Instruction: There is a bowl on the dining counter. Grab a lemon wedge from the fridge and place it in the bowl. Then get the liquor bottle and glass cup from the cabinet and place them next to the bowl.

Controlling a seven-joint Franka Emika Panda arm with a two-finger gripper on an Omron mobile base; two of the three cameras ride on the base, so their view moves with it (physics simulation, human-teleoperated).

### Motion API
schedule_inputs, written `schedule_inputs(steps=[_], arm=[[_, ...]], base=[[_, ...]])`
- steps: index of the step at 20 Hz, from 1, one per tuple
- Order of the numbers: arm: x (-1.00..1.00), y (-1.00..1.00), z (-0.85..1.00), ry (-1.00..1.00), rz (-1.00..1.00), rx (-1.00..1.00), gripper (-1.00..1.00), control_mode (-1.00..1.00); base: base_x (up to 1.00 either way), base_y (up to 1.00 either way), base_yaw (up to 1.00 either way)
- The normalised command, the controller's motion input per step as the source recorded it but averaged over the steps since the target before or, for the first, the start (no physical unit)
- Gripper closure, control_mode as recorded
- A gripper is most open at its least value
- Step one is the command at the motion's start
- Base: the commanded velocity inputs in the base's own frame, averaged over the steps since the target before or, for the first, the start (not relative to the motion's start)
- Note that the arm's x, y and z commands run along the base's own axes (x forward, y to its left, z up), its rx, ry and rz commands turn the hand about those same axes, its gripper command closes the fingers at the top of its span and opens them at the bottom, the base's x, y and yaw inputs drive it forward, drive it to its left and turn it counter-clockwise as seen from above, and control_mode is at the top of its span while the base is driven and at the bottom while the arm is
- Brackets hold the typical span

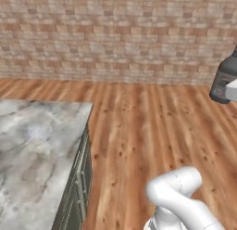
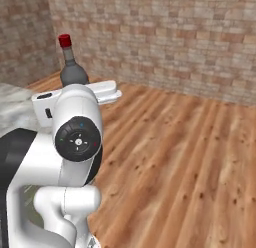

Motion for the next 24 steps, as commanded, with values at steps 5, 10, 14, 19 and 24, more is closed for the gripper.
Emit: schedule_inputs(steps=[5, 10, 14, 19, 24], arm=[[0.0, 0.0, 0.0, 0.0, 0.0, 0.0, 1.0, 1.0], [0.0, 0.0, 0.0, 0.0, 0.0, 0.0, 1.0, 1.0], [0.0, 0.0, 0.0, 0.0, 0.0, 0.0, 1.0, 1.0], [0.0, 0.0, 0.0, 0.0, 0.0, 0.0, 1.0, 1.0], [0.0, 0.0, 0.0, 0.0, 0.0, 0.0, 1.0, 1.0]], base=[[1.0, 0.05, 0.0], [1.0, 0.0, 0.0], [1.0, 0.0, 0.0], [1.0, 0.0, 0.0], [0.97, 0.0, 0.0]])
